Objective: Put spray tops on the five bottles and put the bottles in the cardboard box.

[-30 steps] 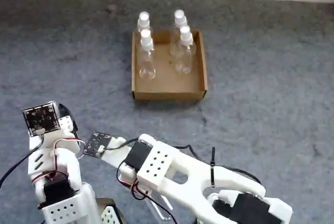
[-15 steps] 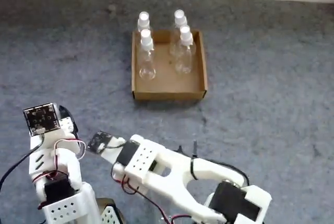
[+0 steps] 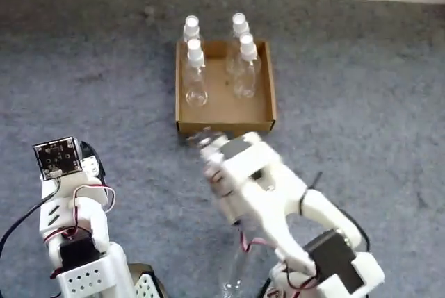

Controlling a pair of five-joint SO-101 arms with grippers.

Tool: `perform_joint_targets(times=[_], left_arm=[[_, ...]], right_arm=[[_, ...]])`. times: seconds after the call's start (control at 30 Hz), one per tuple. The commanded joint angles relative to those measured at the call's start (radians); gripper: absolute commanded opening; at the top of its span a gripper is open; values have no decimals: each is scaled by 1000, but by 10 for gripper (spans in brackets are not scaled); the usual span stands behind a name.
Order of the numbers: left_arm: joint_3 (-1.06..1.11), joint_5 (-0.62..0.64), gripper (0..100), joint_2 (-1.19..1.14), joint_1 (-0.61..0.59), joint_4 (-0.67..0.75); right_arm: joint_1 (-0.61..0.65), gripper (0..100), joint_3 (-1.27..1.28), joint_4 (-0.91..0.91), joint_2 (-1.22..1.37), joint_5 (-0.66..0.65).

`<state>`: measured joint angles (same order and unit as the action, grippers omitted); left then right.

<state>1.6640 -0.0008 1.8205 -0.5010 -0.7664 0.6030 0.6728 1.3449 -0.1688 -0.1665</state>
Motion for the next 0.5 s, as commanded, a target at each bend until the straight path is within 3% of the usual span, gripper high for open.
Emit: perform_joint_targets(times=[0.0, 0.23, 0.4, 0.47], left_arm=[[-1, -11, 5, 5, -7, 11], [1, -12, 5, 4, -7, 11], [2, -12, 5, 4, -5, 11], [2, -12, 5, 4, -5, 11]], right_arm=[[-170, 188, -5, 18, -65, -94], [-176, 188, 4, 47, -384, -249], [27, 191, 5, 329, -565, -600], [102, 191, 5, 357, -591, -646]])
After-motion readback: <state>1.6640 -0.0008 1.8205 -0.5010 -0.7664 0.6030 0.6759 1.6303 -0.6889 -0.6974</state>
